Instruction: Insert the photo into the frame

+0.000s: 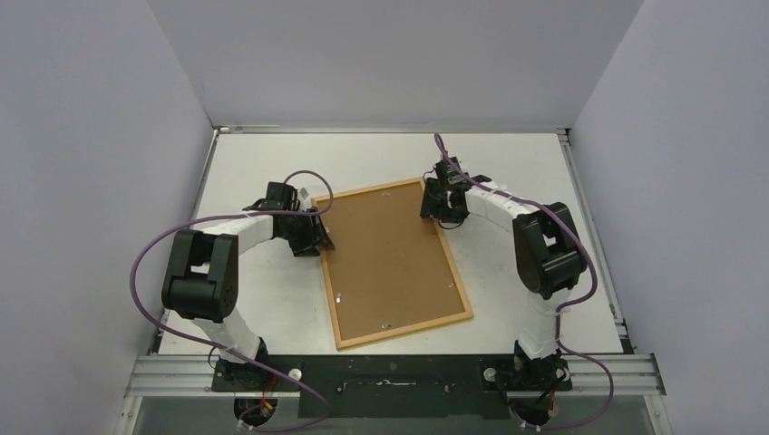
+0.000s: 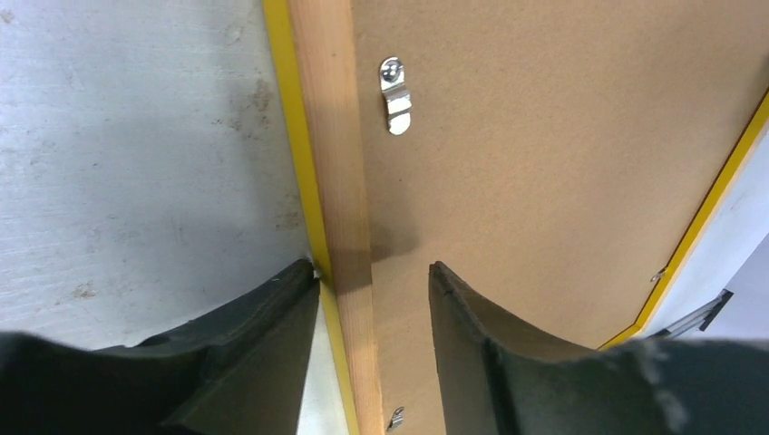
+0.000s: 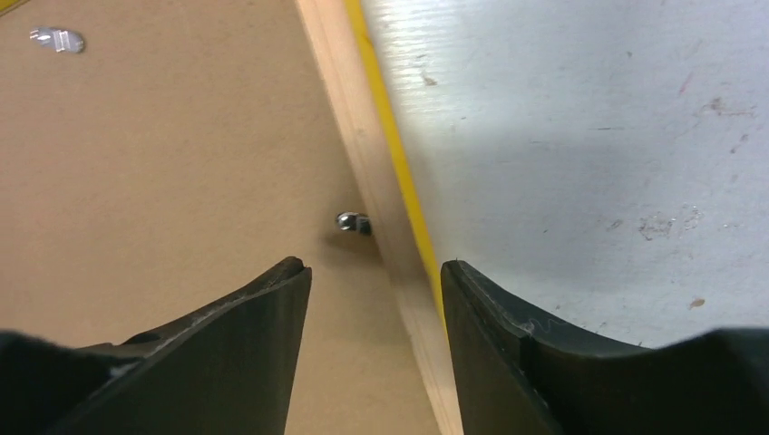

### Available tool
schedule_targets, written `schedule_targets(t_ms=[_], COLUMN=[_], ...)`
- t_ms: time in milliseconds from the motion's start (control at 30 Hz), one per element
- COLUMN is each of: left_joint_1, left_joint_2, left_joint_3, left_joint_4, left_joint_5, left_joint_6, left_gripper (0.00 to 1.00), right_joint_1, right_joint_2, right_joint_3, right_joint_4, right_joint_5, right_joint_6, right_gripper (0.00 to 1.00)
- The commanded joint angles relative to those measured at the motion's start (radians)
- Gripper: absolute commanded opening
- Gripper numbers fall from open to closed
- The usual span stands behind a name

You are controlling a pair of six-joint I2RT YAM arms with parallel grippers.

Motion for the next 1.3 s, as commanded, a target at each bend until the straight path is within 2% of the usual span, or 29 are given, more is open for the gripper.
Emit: schedule_targets(t_ms=[0, 167, 367, 467, 700, 833, 1067, 1267], left_joint_1=[0.0, 0.037, 0.073, 0.08, 0.085, 0.093, 0.096, 0.097], left_joint_2=[-0.016, -0.061, -0.027, 0.008, 0.107, 0.141, 0.173, 0.222], left_joint_3=[-0.024, -0.032, 0.014, 0.054, 0.187, 0.233, 0.294, 0.355], left_joint_4=[0.028, 0.049, 0.035, 0.023, -0.014, -0.039, -0.111, -0.144], left_joint_5=[-0.064, -0.042, -0.032, -0.018, 0.005, -0.01, 0.009, 0.034], left_joint_6=[-0.002, -0.029, -0.04, -0.045, -0.01, 0.013, 0.046, 0.05], left_gripper=[0.54, 0.67, 0.68, 0.68, 0.65, 0.63, 0.61, 0.54], right_joint_1=[0.002, 0.003, 0.013, 0.027, 0.084, 0.099, 0.104, 0.099], right_joint_2=[-0.069, -0.01, 0.064, 0.099, 0.199, 0.26, 0.434, 0.51], right_joint_3=[0.048, 0.105, 0.218, 0.28, 0.438, 0.511, 0.751, 0.846], right_joint_4=[-0.013, -0.006, 0.006, 0.023, 0.0, 0.033, -0.089, -0.184], right_joint_5=[-0.041, -0.057, -0.075, -0.083, -0.1, -0.196, -0.305, -0.354], right_joint_6=[-0.006, -0.047, -0.137, -0.202, -0.472, -0.613, -0.76, -0.882], right_gripper=[0.59, 0.68, 0.71, 0.71, 0.72, 0.72, 0.73, 0.73])
